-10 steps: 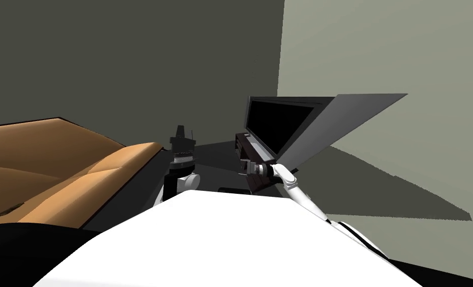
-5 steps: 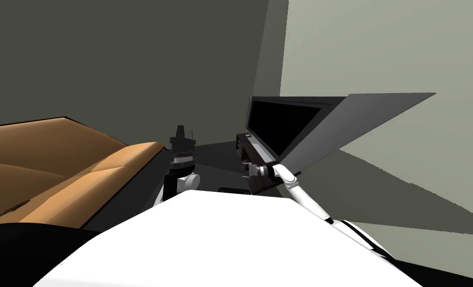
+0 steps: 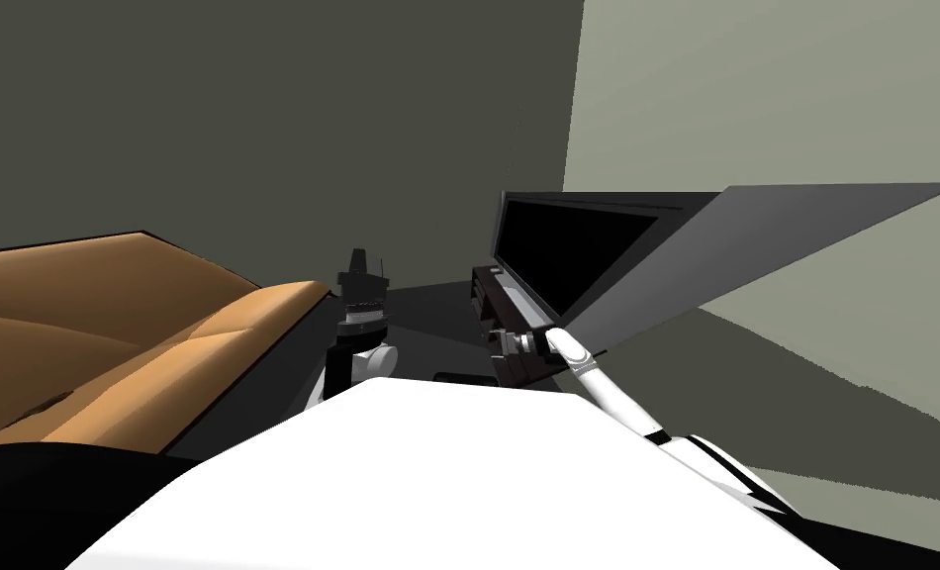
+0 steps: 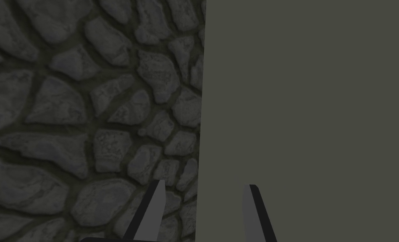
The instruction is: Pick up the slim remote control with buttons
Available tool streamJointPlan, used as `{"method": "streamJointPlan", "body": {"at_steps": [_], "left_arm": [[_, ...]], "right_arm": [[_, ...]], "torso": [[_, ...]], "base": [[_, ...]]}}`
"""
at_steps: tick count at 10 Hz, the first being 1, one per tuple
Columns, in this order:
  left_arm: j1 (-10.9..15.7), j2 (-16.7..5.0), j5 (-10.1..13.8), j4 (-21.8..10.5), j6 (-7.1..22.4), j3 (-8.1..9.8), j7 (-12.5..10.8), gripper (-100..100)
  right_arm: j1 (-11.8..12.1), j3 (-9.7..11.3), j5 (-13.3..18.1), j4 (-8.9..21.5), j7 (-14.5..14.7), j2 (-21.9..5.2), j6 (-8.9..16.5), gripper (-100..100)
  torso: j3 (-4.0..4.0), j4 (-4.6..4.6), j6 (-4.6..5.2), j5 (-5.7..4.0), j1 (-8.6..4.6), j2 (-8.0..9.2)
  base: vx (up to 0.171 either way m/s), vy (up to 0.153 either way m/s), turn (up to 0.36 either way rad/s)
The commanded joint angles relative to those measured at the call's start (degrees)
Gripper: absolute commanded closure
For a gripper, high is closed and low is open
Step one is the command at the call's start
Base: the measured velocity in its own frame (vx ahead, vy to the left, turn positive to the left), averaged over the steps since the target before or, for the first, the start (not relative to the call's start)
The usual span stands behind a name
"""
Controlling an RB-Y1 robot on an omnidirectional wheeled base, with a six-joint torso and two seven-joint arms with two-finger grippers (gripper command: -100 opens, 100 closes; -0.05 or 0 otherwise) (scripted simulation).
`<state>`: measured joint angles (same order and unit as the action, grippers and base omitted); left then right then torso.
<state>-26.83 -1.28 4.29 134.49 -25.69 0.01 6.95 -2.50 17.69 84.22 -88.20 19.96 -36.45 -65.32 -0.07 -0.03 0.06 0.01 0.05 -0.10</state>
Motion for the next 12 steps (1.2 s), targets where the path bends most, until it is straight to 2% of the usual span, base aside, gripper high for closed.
{"method": "streamJointPlan", "body": {"at_steps": [1, 2, 3, 4, 5, 8, 9, 10, 11, 12], "left_arm": [[0.00, 0.00, 0.00, 0.00, 0.00, 0.00, 0.00, 0], [0.00, 0.00, 0.00, 0.00, 0.00, 0.00, 0.00, 0], [0.00, 0.00, 0.00, 0.00, 0.00, 0.00, 0.00, 0], [0.00, 0.00, 0.00, 0.00, 0.00, 0.00, 0.00, 0], [0.00, 0.00, 0.00, 0.00, 0.00, 0.00, 0.00, 0], [0.00, 0.00, 0.00, 0.00, 0.00, 0.00, 0.00, 0], [0.00, 0.00, 0.00, 0.00, 0.00, 0.00, 0.00, 0], [0.00, 0.00, 0.00, 0.00, 0.00, 0.00, 0.00, 0], [0.00, 0.00, 0.00, 0.00, 0.00, 0.00, 0.00, 0], [0.00, 0.00, 0.00, 0.00, 0.00, 0.00, 0.00, 0]], "right_arm": [[-0.30, 0.04, 2.86, 2.86, 0.77, -1.25, -0.35, -100], [-0.30, 0.04, 4.64, 2.92, 0.77, -1.25, -0.35, -100], [-0.48, 0.03, 6.47, 5.51, 1.58, -2.40, -0.54, -100], [-0.48, 0.03, 8.25, 5.70, 1.58, -2.40, -0.54, -100], [-0.55, -0.02, 10.24, 7.96, 2.38, -3.50, -0.57, -100], [-0.54, -0.11, 15.78, 11.02, 3.16, -4.53, -0.46, -100], [-0.45, -0.25, 17.73, 13.53, 3.91, -5.48, -0.23, -100], [-0.45, -0.25, 19.17, 13.53, 3.91, -5.48, -0.23, -100], [-0.32, -0.42, 20.90, 15.93, 4.63, -6.34, 0.13, -100], [-0.32, -0.42, 22.37, 15.93, 4.63, -6.34, 0.13, -100]], "torso": [[0.00, 0.00, 0.00, 0.00, 0.00, 0.00], [-0.01, 0.00, -0.01, 0.00, 0.01, -0.04], [-0.02, -0.01, 0.01, 0.00, -0.02, -0.05], [-0.04, -0.01, -0.01, 0.00, -0.01, -0.08], [-0.04, -0.02, 0.00, -0.01, -0.02, -0.08], [-0.07, -0.02, 0.00, -0.01, -0.03, -0.12], [-0.05, -0.02, 0.00, -0.01, -0.02, -0.10], [-0.08, -0.03, 0.00, 0.00, -0.01, -0.14], [-0.06, -0.02, 0.01, 0.00, -0.01, -0.10], [-0.05, -0.02, 0.00, 0.00, -0.02, -0.09]], "base": [[0.046, 0.013, 0.062], [0.051, 0.007, 0.039], [0.060, 0.010, 0.066], [0.056, 0.004, 0.024], [0.075, 0.006, 0.047], [0.066, 0.004, 0.030], [0.078, 0.012, 0.044], [0.066, 0.007, 0.019], [0.061, 0.003, 0.028], [0.057, -0.001, 0.018]]}}
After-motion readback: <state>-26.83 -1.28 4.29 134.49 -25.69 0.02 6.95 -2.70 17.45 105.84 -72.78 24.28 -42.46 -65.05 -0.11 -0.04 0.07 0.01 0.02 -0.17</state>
